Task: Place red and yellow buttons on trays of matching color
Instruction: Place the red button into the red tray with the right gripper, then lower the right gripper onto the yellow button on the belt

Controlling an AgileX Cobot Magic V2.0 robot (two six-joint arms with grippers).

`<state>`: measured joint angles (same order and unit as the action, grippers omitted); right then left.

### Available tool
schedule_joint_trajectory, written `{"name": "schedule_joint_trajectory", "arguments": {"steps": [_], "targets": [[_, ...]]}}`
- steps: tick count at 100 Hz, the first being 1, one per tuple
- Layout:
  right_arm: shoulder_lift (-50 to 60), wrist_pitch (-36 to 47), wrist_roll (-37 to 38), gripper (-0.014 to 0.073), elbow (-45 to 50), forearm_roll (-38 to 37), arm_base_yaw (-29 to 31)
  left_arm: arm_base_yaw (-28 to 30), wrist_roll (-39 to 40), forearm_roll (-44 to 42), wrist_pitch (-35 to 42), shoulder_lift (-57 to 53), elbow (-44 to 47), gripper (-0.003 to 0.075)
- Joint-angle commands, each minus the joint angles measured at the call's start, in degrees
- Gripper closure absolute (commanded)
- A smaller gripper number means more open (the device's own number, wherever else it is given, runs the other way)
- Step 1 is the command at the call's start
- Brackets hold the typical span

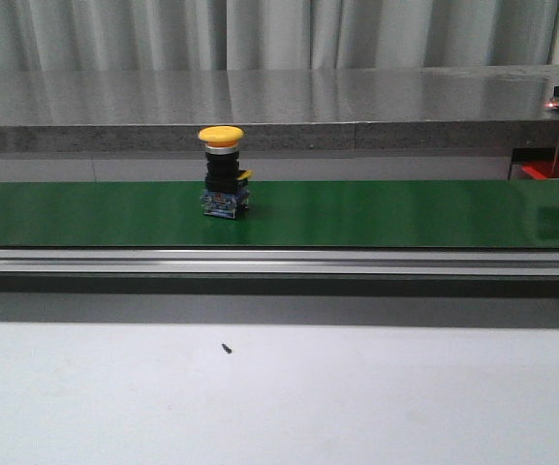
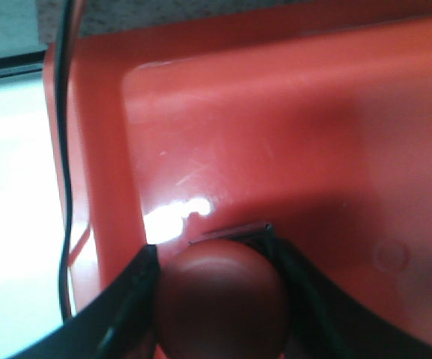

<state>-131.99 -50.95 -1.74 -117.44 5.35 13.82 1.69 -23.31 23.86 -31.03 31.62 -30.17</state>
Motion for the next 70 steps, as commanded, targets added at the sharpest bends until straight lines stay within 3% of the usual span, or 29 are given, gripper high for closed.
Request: {"name": "schedule_joint_trajectory", "arguments": {"steps": [1,20,70], "targets": [[4.0,2.05,0.0,0.0368,-1.87,0.45,0.25,-0.55,-0.1,1.43,3.49,0.1,-1.58,0.074],[4.05,1.56,-0.05,0.0163,-2.05,0.45,0.25,-0.55,-0.1,1.43,3.49,0.1,-1.58,0.074],[11.3,-2.47,-0.11,0.0161,-4.35,-1.63,0.25,-0.55,-0.1,1.43,3.49,0.1,-1.58,0.074]]}}
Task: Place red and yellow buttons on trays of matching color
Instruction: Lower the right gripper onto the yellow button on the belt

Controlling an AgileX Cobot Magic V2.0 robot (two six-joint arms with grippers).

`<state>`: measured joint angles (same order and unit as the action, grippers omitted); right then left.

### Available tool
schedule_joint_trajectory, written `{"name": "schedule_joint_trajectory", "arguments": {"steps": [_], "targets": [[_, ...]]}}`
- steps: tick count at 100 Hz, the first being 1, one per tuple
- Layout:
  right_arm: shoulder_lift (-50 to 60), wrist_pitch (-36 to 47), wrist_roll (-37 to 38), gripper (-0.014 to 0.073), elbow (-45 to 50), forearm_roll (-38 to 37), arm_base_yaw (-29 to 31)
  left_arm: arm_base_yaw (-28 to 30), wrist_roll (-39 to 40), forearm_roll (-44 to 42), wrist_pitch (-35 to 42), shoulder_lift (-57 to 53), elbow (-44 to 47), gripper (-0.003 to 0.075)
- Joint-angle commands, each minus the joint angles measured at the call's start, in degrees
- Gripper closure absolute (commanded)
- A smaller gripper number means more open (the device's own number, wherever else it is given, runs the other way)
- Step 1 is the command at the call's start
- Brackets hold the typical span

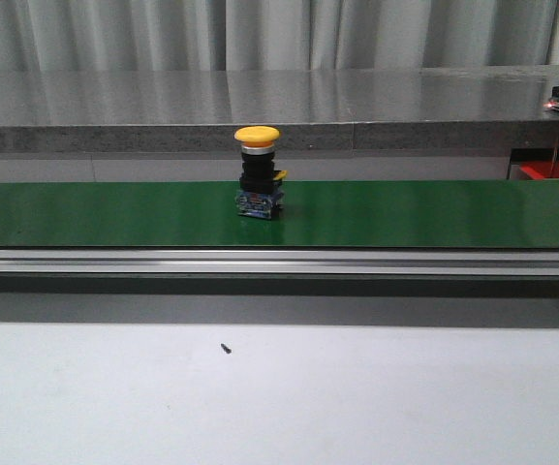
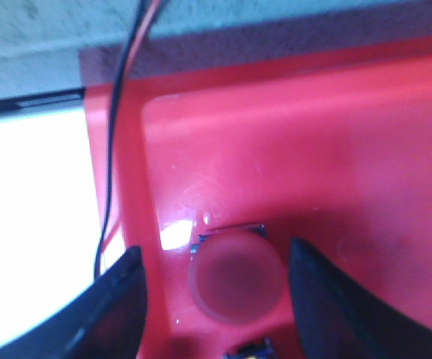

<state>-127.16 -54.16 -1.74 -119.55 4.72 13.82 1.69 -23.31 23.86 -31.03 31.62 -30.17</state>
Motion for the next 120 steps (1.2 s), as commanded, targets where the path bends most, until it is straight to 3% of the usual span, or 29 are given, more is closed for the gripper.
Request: {"name": "schedule_joint_trajectory", "arguments": {"steps": [1,42,68,91,100,113,120], "targets": [[6.6,0.4,-0.14,0.0161,-2.23,-1.08,0.25,-0.55,-0.1,1.43,3.49,0.1,-1.58,0.074],[17.1,-7.09,-0.57,0.0167,-0.47,-1.13,-0.72,-0.55,-0.1,1.43,3.49,0.1,-1.58,0.074],[23.92,-7.38,-0.61,0.0349,8.38,-0.84,-6.5,-0.55,-0.1,1.43,3.49,0.1,-1.58,0.074],[28.24,-8.64,-0.61,0.0358,13.28,-0.83,-13.85,-0.55,-0.1,1.43,3.49,0.1,-1.58,0.074],[28.49,-11.62,-0.61,0.0316,13.28,-0.71,-17.09,-0.55,-0.1,1.43,3.49,0.1,-1.58,0.074],[28.49,-14.11,-0.61,0.012,13.28,-0.67,-21.77,-0.55,-0.1,1.43,3.49,0.1,-1.58,0.074],[28.49,-14.43,-0.61,0.0072,13.28,-0.36,-24.23,-0.55,-0.1,1.43,3.49,0.1,-1.58,0.074]]}}
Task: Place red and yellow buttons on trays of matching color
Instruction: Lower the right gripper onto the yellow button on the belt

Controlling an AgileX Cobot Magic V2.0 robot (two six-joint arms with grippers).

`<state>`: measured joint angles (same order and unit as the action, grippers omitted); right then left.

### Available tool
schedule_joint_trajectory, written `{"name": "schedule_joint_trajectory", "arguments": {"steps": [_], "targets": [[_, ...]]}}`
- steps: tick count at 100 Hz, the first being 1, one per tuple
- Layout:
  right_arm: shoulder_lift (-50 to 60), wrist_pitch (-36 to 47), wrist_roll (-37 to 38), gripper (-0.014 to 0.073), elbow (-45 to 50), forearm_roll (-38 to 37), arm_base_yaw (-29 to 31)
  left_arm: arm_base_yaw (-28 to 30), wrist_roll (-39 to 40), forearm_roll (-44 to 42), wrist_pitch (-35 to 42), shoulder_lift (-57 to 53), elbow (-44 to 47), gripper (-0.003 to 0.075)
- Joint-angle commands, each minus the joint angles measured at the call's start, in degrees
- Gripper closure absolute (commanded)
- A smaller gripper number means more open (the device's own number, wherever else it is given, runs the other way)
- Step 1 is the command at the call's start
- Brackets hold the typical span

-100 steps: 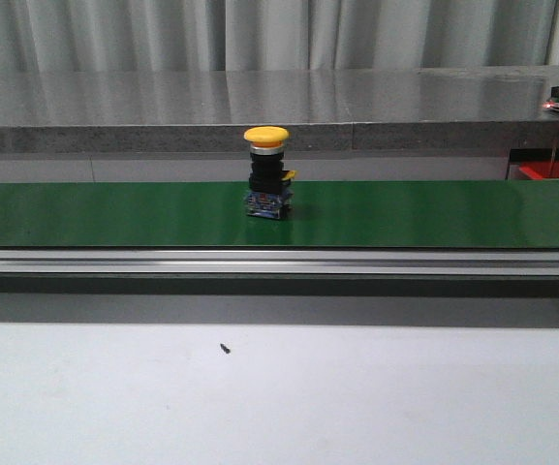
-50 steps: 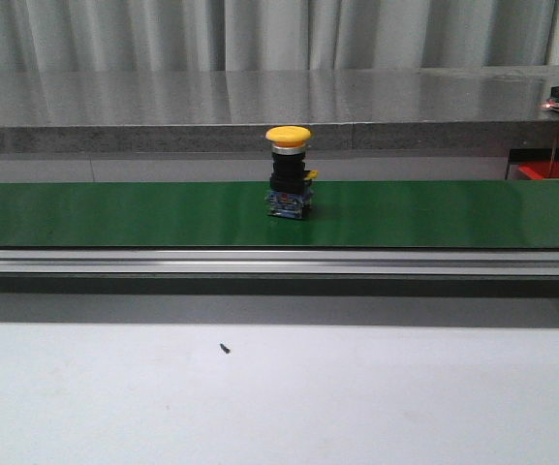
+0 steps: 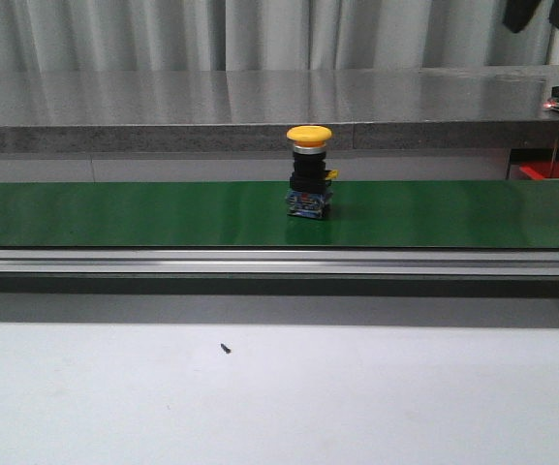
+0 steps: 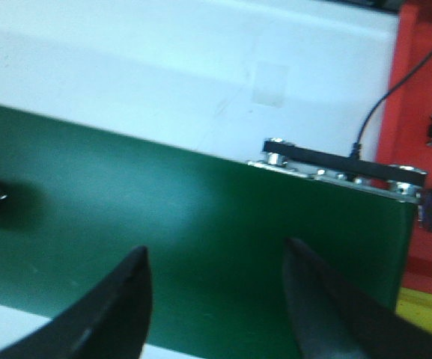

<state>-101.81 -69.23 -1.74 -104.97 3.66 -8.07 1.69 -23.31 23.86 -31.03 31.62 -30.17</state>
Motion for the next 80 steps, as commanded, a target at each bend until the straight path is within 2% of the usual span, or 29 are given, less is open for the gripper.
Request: {"name": "schedule_joint_trajectory", "arguments": {"steps": [1,13,25,47,80], "targets": [[3.15,0.65,-0.61,0.0072,-1.3,0.71,-2.59,-0.55,-0.1,1.43,3.49,0.1,-1.58,0.074],[3.15,0.78,-1.45,0.0076,-1.3,1.55,-6.64,-0.55,-0.1,1.43,3.49,0.1,-1.58,0.074],[3.15,0.83,-6.54,0.0076,-1.3,1.93,-9.79,-0.55,-0.1,1.43,3.49,0.1,-1.58,0.074],[2.43,-2.24,-28.12,0.0076,-1.3,9.95,-11.15,-0.55,-0.1,1.43,3.49,0.1,-1.58,0.074],[-2.83,-2.73,-31.04,0.0076,-1.3,10.28,-11.15,-0.55,-0.1,1.43,3.49,0.1,-1.58,0.074]]}}
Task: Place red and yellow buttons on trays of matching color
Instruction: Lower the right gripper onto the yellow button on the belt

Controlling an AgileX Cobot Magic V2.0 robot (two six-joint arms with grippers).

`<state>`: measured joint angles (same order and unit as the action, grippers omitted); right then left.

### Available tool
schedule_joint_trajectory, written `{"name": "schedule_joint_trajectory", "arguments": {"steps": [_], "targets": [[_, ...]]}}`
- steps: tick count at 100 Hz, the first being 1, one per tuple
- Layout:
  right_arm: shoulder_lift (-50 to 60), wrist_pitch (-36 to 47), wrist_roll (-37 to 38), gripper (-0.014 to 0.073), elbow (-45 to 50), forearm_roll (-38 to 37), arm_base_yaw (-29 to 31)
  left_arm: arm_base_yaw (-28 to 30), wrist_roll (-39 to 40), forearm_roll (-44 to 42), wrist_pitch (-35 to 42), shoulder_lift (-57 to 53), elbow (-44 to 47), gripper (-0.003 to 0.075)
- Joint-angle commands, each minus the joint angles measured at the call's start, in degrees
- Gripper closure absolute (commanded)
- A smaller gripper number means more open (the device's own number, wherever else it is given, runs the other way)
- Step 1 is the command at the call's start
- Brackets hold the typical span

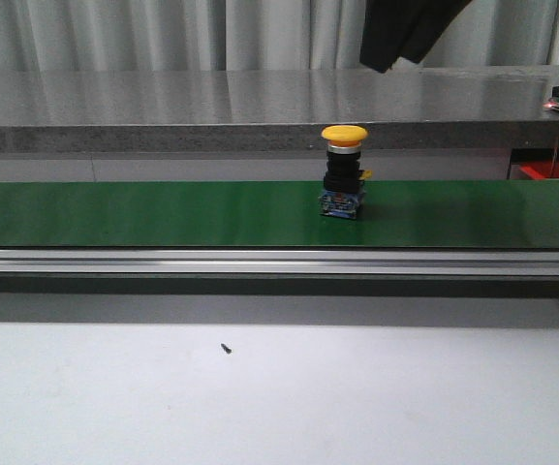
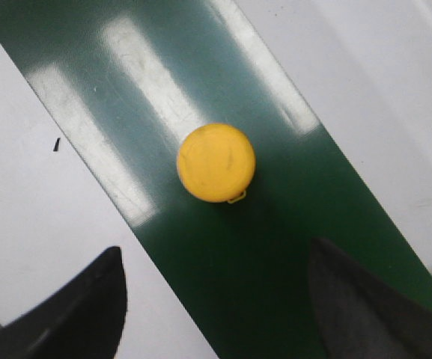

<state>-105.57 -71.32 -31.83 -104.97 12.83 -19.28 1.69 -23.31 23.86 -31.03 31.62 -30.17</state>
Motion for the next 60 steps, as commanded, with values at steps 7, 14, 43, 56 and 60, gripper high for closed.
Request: {"name": "schedule_joint_trajectory", "arguments": {"steps": [7,14,43,56,60], "targets": [[-0.47,-0.29,-0.95,0.0076,-1.3,0.83,0.06,-0.55,-0.1,1.43,3.49,0.1,-1.58,0.074],[-1.8,0.39,-0.95,0.0076,-1.3,0.61,0.06,-0.55,-0.1,1.43,3.49,0.1,-1.58,0.074],[-6.01,3.28,-0.95,0.0076,-1.37,0.61,0.06,-0.55,-0.1,1.43,3.49,0.1,-1.58,0.074],[-7.02,3.5,-0.5,0.0127,-1.37,0.61,0.06,-0.55,-0.1,1.43,3.49,0.1,-1.58,0.074],[-7.21,3.25,-0.01,0.0181,-1.37,0.61,0.06,-0.55,-0.1,1.43,3.49,0.1,-1.58,0.074]]}}
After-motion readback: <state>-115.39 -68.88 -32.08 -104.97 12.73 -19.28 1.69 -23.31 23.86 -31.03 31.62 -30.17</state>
